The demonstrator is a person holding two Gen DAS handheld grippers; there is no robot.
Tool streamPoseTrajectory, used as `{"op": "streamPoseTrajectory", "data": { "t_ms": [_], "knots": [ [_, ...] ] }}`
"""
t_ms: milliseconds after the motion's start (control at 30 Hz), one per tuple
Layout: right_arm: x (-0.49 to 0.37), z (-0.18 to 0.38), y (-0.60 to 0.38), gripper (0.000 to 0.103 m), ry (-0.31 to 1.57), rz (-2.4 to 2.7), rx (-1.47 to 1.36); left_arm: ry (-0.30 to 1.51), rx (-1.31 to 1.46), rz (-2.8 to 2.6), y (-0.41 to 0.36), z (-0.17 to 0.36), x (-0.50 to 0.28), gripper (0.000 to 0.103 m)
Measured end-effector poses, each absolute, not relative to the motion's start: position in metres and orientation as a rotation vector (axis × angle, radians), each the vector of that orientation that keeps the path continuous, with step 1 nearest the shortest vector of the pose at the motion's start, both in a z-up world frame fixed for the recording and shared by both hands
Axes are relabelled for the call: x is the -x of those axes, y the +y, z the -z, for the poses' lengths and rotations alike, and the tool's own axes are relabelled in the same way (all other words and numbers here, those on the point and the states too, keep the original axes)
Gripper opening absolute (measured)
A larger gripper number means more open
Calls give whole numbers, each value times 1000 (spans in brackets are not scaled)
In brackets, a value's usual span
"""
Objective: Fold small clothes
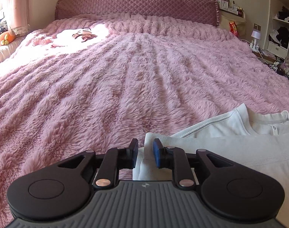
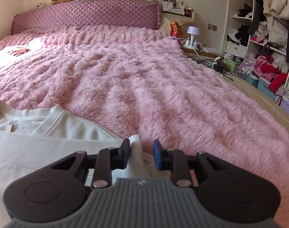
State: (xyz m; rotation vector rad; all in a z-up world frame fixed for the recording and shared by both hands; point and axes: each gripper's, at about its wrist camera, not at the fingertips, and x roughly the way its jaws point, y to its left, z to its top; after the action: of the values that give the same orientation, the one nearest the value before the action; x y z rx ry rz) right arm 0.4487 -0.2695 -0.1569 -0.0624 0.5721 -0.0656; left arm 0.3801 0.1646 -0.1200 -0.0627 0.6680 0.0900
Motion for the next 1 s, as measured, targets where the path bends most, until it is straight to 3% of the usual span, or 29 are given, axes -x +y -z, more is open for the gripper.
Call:
{"op": "streamPoseTrajectory", "data": {
  "t_ms": [233, 467, 767, 1000],
  "knots": [
    [-357, 110, -259, 25, 489, -173, -31, 638, 157, 117, 156, 84, -304, 25],
    [-257, 115, -235, 25, 562, -333, -14, 746, 218, 221, 133, 102, -237, 26],
    [-234, 156, -261, 23, 738, -167, -47, 838, 191, 146, 135, 132, -222, 27],
    [-236, 148, -273, 23, 768, -111, -82, 842, 232, 119, 135, 125, -220, 27]
  ]
}}
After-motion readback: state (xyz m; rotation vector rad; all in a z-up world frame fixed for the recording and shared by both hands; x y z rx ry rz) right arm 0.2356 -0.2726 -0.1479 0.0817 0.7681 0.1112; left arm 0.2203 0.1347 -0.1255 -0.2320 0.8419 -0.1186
